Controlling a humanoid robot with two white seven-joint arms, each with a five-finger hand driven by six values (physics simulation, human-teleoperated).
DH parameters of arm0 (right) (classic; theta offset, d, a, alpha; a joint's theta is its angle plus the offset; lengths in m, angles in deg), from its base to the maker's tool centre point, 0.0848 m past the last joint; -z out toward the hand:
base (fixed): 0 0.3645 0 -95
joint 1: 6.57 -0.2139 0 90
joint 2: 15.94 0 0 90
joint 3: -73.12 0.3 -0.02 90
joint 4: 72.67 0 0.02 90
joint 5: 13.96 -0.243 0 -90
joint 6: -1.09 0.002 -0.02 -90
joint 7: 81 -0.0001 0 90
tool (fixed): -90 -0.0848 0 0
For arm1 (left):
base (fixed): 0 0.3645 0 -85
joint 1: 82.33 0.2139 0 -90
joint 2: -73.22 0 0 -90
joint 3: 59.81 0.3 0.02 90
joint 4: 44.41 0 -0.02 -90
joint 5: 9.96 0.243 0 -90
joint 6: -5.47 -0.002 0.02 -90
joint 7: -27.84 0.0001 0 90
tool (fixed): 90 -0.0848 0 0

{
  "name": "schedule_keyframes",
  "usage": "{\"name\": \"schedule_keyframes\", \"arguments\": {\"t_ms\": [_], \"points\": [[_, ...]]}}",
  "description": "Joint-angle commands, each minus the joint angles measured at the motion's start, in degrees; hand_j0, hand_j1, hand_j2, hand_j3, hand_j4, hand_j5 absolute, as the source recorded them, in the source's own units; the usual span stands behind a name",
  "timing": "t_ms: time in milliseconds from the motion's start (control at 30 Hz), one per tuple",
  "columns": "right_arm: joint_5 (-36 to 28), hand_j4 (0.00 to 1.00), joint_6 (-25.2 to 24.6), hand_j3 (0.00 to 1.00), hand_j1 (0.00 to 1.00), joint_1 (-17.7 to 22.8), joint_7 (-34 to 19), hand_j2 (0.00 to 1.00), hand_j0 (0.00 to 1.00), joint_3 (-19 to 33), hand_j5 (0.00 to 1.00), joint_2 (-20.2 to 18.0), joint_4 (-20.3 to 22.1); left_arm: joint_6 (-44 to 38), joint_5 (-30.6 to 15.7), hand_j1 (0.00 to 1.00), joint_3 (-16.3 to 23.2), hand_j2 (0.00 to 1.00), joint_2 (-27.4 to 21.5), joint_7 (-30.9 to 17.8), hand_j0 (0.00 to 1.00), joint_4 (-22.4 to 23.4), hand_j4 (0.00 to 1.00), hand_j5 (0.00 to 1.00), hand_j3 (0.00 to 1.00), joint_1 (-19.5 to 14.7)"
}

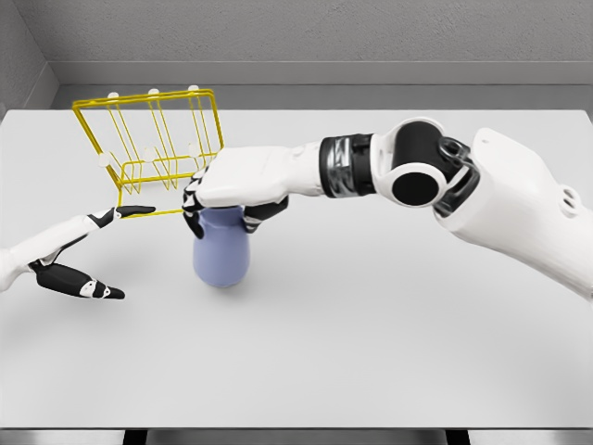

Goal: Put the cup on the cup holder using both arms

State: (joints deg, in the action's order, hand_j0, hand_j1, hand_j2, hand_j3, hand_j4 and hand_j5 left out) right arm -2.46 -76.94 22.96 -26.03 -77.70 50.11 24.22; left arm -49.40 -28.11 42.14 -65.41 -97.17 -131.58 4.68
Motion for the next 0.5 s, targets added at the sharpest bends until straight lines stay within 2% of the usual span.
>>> {"name": "schedule_keyframes", "arguments": {"t_ms": [0,67,100,133,333,467], "points": [[-0.1,0.47,0.0,0.47,0.47,0.0,0.0,0.47,0.47,-0.3,0.47,0.8,-0.7,-0.1,-0.5,1.00,0.0,1.00,-0.1,0.0,1.00,0.0,1.00,1.00,1.00,0.0],[0.0,0.47,0.0,0.47,0.47,0.0,0.0,0.47,0.47,-0.7,0.47,0.8,-0.7,-0.1,-0.4,1.00,0.0,1.00,0.0,0.0,1.00,0.0,1.00,1.00,1.00,0.0],[0.0,0.65,-0.1,0.65,0.65,0.0,0.0,0.65,0.65,-0.7,0.65,0.8,-0.7,-0.1,-0.4,1.00,0.0,1.00,0.0,0.0,1.00,0.0,1.00,1.00,1.00,0.0],[0.0,1.00,-0.1,1.00,1.00,0.0,0.0,1.00,1.00,-0.7,1.00,0.8,-0.8,-0.1,-0.5,1.00,0.0,1.00,-0.1,0.0,1.00,0.0,1.00,1.00,1.00,0.0],[0.0,1.00,-0.1,1.00,1.00,0.0,0.0,1.00,1.00,-0.8,1.00,1.1,-0.7,-0.1,-0.5,1.00,0.0,1.00,-0.1,0.0,1.00,0.0,1.00,1.00,1.00,0.0],[0.7,1.00,0.1,1.00,1.00,-0.2,0.0,1.00,1.00,0.4,1.00,-1.8,-0.2,-0.1,-0.4,1.00,0.1,1.00,0.0,0.0,1.00,0.1,1.00,1.00,1.00,0.0]]}}
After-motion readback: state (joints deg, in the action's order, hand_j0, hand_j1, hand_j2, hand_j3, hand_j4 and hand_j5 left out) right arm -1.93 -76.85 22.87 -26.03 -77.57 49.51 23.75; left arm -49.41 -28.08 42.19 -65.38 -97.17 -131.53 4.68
